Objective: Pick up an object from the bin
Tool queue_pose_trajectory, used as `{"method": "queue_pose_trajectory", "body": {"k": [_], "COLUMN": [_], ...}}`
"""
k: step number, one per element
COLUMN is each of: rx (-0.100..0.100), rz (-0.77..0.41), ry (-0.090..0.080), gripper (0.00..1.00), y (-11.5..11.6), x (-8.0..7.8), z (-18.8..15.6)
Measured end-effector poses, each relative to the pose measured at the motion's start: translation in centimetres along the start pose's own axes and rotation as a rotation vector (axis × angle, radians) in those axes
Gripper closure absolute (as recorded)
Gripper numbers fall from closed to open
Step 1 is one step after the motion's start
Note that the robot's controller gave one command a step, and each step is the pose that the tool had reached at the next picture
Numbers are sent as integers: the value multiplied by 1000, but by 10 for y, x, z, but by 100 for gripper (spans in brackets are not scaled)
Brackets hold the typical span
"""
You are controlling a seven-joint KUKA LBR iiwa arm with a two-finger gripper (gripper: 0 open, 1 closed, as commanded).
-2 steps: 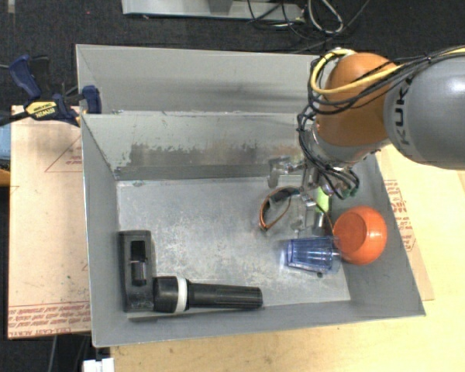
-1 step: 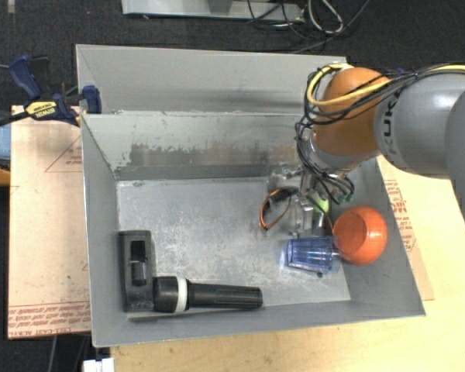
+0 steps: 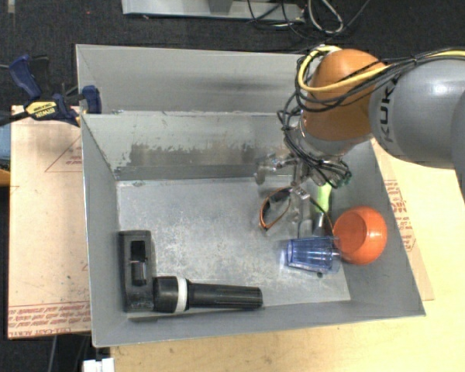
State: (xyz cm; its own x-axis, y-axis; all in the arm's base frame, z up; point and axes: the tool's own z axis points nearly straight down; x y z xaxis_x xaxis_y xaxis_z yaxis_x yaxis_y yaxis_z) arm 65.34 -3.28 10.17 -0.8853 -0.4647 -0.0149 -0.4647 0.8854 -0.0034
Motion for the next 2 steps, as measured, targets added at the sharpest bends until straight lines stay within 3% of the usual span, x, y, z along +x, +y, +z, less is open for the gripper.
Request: {"method": "queue_pose_trajectory", "body": {"k": [1, 2], "rx": [-1, 0], "rz": [209, -22], "ry": [1, -7], "gripper": [0, 100], "y": [-20, -16], "x": [22, 10], "z": [31, 31]}}
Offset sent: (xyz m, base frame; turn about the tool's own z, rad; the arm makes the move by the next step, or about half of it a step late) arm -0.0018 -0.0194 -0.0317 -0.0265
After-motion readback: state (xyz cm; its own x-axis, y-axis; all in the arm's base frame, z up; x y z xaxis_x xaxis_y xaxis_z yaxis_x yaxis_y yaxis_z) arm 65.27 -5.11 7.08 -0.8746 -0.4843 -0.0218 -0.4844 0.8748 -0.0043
